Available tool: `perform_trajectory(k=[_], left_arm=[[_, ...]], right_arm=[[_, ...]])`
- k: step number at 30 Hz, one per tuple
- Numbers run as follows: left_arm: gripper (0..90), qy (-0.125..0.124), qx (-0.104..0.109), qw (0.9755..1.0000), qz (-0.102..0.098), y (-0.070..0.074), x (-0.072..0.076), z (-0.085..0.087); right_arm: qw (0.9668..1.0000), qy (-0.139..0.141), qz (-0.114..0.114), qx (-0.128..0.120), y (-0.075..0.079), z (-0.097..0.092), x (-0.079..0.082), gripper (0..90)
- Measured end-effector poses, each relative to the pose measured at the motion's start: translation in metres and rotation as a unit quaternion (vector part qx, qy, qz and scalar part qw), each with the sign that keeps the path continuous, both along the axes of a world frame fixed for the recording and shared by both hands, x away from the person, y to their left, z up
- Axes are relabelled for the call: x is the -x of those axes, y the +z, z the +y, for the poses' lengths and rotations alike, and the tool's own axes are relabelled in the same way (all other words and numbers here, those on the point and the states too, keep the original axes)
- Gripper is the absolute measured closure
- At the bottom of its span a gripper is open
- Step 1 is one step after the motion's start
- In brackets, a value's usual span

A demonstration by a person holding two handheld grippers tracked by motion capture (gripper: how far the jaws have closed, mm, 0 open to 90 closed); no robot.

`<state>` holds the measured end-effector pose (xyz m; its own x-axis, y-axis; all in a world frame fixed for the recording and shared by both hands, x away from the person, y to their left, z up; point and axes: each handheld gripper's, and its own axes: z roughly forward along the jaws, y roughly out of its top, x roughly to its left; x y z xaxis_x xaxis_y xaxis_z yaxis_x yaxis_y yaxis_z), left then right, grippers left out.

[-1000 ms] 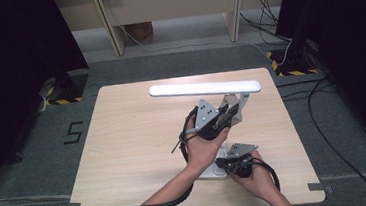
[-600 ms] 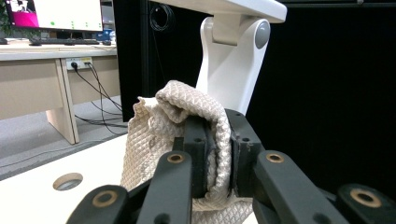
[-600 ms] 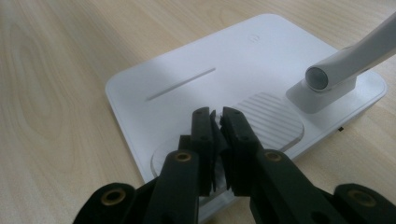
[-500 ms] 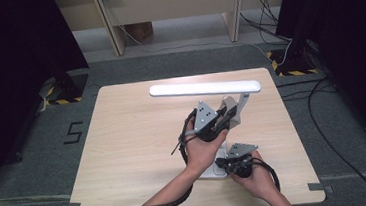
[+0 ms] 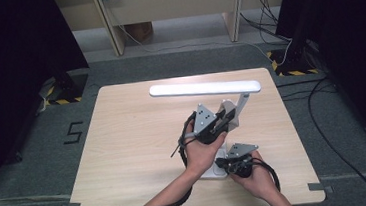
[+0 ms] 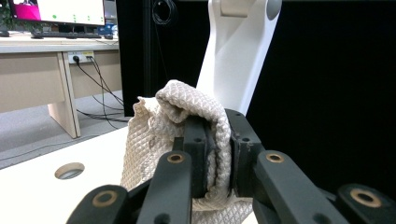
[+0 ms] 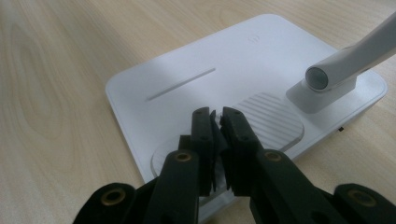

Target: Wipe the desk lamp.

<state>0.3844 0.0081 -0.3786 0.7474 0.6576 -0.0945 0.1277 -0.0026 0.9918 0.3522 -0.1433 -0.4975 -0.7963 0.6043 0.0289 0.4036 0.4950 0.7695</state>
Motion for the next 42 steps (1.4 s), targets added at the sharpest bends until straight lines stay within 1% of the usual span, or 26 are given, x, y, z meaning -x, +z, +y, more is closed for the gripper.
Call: perform_trajectory(k=[5, 11, 13, 14, 16, 23, 27, 28, 29, 36, 40, 41, 42], left_arm=[[80.1, 0.0, -0.001, 1.0, 0.007, -0.005, 0.0, 0.001], [80.1, 0.0, -0.01, 0.9998, 0.015, -0.012, -0.001, 0.004], [80.1, 0.0, -0.006, 0.9998, 0.019, -0.015, -0.001, 0.004], [80.1, 0.0, -0.009, 0.9997, 0.023, -0.016, -0.001, 0.004], [80.1, -0.001, -0.014, 0.9997, 0.022, -0.019, -0.002, 0.005], [80.2, 0.0, -0.015, 0.9996, 0.024, -0.025, -0.002, 0.006], [80.2, 0.0, -0.015, 0.9995, 0.029, -0.03, -0.002, 0.007], [80.2, 0.001, -0.018, 0.9993, 0.033, -0.033, -0.003, 0.008], [80.2, 0.002, -0.015, 0.9992, 0.036, -0.035, -0.003, 0.009], [80.2, 0.004, -0.012, 0.9989, 0.045, -0.042, -0.005, 0.01], [80.2, 0.006, -0.013, 0.9986, 0.051, -0.046, -0.007, 0.011], [80.2, 0.008, -0.017, 0.9984, 0.053, -0.049, -0.007, 0.011], [80.2, 0.008, -0.017, 0.9984, 0.053, -0.049, -0.007, 0.011]], right_arm=[[1.0, -0.001, 0.0, -0.001, 0.0, 0.0, 0.0, 83.8], [1.0, 0.0, 0.0, -0.002, 0.0, 0.0, 0.0, 83.9], [1.0, -0.001, 0.0, -0.003, 0.0, 0.0, 0.0, 84.0], [1.0, 0.0, 0.0, -0.003, -0.001, 0.0, 0.0, 84.1], [1.0, 0.0, 0.001, -0.004, -0.001, 0.0, 0.0, 84.1], [1.0, 0.0, -0.001, -0.004, -0.001, 0.001, 0.0, 84.2], [1.0, 0.001, -0.001, -0.004, -0.001, 0.001, 0.0, 84.3], [1.0, 0.0, -0.001, -0.005, -0.001, 0.001, 0.0, 84.3], [1.0, 0.001, -0.001, -0.005, -0.001, 0.001, 0.0, 84.3], [1.0, 0.001, -0.003, -0.005, -0.001, 0.001, 0.0, 84.3], [1.0, 0.001, -0.003, -0.005, -0.001, 0.001, 0.0, 84.3], [1.0, 0.001, -0.003, -0.005, -0.001, 0.001, 0.0, 84.3], [1.0, 0.001, -0.003, -0.005, -0.001, 0.001, 0.0, 84.3]])
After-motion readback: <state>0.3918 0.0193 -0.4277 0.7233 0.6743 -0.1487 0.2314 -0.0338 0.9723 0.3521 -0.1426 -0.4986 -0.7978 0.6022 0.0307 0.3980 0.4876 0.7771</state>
